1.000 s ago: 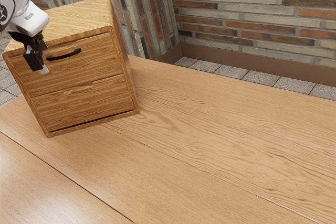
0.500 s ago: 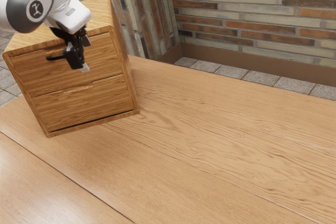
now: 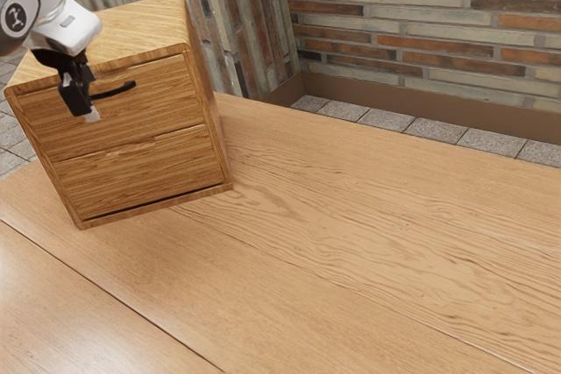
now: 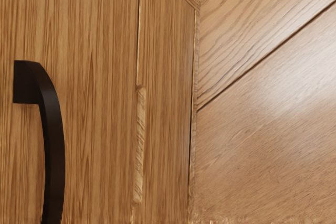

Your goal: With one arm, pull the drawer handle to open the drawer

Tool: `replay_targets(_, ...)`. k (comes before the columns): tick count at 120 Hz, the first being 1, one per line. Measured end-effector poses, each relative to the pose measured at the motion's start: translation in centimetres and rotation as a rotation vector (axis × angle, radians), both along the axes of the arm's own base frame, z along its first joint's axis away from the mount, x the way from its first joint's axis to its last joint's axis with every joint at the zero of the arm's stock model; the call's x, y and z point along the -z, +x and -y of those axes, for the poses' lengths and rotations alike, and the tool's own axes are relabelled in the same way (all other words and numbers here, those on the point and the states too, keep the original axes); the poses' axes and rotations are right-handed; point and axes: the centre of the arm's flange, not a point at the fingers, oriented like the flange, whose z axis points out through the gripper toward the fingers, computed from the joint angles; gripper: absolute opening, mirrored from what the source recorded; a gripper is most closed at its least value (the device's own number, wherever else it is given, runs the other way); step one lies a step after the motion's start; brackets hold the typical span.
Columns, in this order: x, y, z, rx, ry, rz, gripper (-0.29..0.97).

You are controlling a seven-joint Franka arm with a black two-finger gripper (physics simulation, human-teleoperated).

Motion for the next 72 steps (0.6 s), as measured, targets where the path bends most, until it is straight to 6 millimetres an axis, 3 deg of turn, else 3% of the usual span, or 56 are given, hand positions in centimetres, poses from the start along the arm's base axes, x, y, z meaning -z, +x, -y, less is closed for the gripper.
replay_targets(20, 0.1, -0.3, -0.9, -0.017, 0.001, 0.0, 0.68)
replay_targets(54, 0.2, 1.7, 3.1, 0.053, -0.003, 0.004, 0.68)
replay_targets(72, 0.2, 2.0, 3.6, 0.068, 0.0, 0.004, 0.68)
